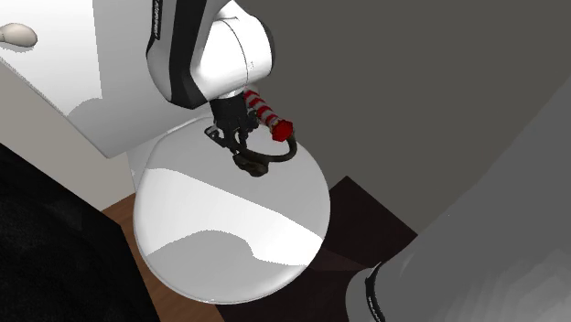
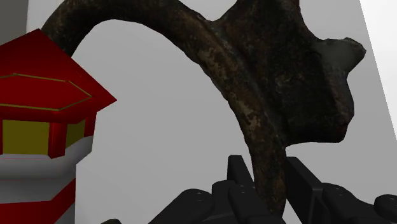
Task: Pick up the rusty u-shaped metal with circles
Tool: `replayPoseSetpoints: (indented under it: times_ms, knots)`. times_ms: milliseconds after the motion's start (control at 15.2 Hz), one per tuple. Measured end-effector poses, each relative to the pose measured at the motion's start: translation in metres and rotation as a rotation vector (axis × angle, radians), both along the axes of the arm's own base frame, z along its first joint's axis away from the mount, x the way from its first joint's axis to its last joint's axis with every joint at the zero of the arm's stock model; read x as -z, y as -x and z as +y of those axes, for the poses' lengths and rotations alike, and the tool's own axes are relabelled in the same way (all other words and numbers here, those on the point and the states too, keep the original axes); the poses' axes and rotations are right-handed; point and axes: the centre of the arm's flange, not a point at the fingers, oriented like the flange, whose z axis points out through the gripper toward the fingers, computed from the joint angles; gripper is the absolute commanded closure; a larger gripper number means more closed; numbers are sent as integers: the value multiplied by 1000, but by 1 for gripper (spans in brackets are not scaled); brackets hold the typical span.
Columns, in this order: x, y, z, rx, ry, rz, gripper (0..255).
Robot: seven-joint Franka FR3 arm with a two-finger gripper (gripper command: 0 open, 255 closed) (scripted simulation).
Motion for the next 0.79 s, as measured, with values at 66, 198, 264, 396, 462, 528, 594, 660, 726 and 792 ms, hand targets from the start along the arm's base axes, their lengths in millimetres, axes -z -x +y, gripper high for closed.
replayPoseSetpoints:
  times_ms: [66,198,264,396,462,528,594,660,726,792]
  knots:
    - [-4,0,0,0,0,0,255]
    - [-15,0,0,0,0,0,255]
    - [-20,1,1,0,0,0,255]
    - [-31,1,1,-1,0,0,255]
    - [-36,1,1,-1,0,0,255]
    - [-41,0,1,-1,0,0,255]
    - [-47,0,1,-1,0,0,255]
    - [-52,0,1,-1,0,0,255]
    - [-57,0,1,0,0,0,255]
    - [-60,0,0,0,0,0,255]
